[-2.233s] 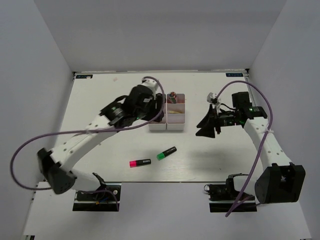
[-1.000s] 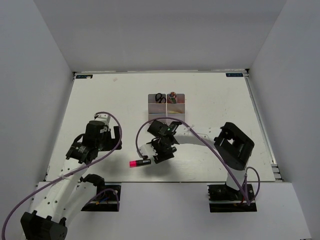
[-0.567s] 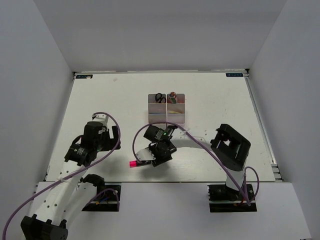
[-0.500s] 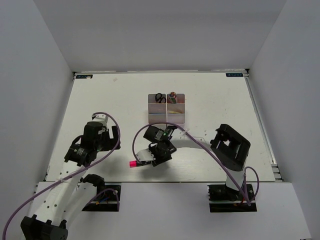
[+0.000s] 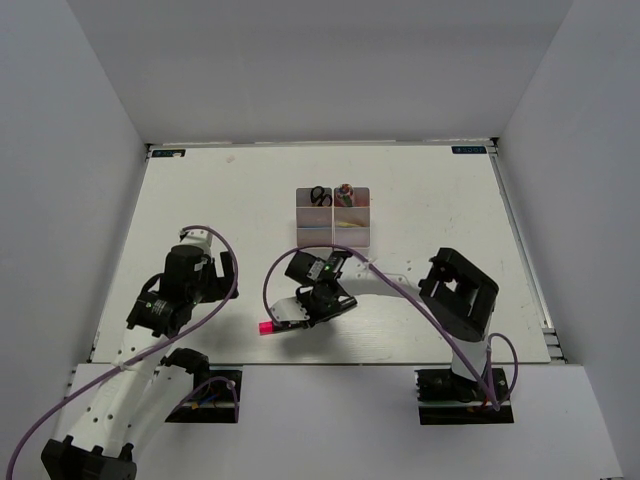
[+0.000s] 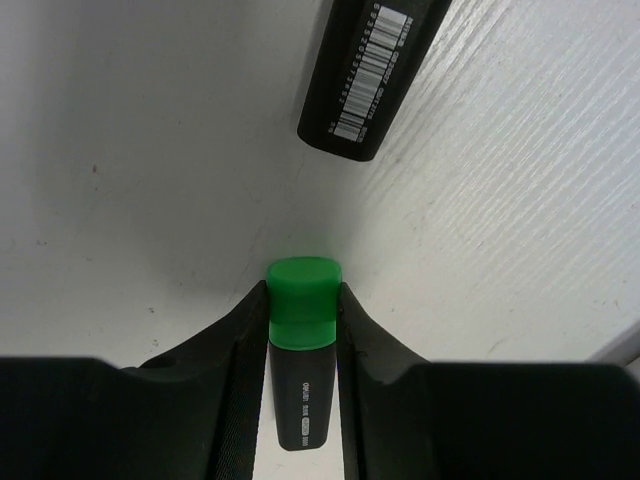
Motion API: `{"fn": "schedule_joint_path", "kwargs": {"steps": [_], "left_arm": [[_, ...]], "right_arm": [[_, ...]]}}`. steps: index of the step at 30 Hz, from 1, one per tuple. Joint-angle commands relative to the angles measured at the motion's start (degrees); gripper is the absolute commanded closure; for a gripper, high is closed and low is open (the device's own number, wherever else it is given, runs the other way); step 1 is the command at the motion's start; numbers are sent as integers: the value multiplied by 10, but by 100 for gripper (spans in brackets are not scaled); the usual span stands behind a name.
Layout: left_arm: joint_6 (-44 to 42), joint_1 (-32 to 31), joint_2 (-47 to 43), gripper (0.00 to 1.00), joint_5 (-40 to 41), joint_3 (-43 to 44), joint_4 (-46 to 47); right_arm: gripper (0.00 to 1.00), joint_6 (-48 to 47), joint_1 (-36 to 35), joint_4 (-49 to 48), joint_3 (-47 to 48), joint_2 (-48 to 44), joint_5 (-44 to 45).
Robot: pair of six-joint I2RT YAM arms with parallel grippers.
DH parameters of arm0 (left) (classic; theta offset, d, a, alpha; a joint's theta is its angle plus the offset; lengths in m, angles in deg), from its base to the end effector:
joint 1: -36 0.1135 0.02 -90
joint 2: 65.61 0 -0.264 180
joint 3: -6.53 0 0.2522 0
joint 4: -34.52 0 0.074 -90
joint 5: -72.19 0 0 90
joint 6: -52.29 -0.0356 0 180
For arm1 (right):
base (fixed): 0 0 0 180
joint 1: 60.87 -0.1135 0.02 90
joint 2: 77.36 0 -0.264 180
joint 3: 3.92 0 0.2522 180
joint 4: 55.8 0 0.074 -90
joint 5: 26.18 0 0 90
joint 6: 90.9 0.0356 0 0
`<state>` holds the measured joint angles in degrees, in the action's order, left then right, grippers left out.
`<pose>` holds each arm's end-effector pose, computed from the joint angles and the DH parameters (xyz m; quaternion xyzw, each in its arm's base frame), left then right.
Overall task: Sort the stationery into containers
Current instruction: Pick up the pen from the center of the board, then place the pen in the storage box.
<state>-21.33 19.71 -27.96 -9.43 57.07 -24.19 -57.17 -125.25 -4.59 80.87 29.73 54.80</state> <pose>0.1291 -0.0323 0.2527 -0.0282 0.9241 -0.0405 0.3790 0.1515 0.3287 0.1655 -0.8628 0.4786 0.0877 0.1371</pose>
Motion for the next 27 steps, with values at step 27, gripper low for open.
{"fn": "schedule_joint_path", "kwargs": {"steps": [27], "left_arm": [[-5,5,26,0,1,-9,12]], "right_arm": [[100,352,203,-355,-55,-226,187]]}}
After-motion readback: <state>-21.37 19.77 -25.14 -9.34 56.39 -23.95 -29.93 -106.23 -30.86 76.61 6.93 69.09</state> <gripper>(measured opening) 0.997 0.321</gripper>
